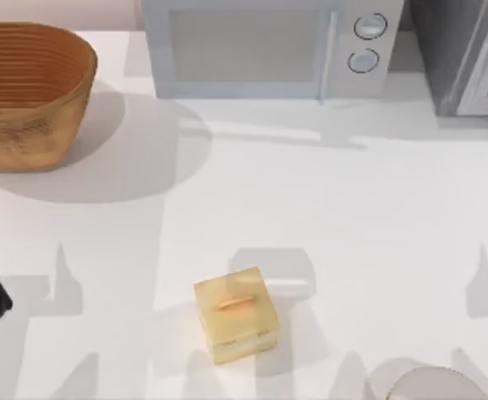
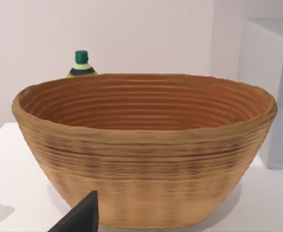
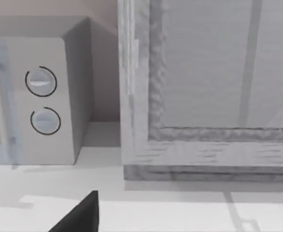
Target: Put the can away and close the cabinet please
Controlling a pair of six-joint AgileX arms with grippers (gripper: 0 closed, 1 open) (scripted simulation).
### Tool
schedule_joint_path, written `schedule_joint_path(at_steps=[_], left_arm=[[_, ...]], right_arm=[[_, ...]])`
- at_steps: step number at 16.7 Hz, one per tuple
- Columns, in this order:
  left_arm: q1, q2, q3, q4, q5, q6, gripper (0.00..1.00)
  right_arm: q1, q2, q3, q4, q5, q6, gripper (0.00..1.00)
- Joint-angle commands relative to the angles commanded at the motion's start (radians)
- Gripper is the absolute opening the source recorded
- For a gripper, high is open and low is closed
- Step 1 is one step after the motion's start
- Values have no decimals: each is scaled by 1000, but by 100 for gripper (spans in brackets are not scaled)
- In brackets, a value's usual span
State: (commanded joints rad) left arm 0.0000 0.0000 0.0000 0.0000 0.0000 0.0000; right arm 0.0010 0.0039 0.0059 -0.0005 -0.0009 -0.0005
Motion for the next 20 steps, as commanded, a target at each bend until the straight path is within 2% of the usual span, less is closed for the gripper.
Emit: schedule_joint_path(at_steps=[6, 9, 14, 20], left_arm=[[0, 0, 0, 0, 0, 0, 100], [0, 0, 0, 0, 0, 0, 100], [0, 0, 0, 0, 0, 0, 100], [0, 0, 0, 0, 0, 0, 100]], right_arm=[[3, 0, -5, -1, 0, 0, 100], [-29, 62, 21, 41, -50, -12, 100], [-191, 348, 110, 236, -250, -24, 100], [-517, 799, 244, 592, -564, -19, 100]])
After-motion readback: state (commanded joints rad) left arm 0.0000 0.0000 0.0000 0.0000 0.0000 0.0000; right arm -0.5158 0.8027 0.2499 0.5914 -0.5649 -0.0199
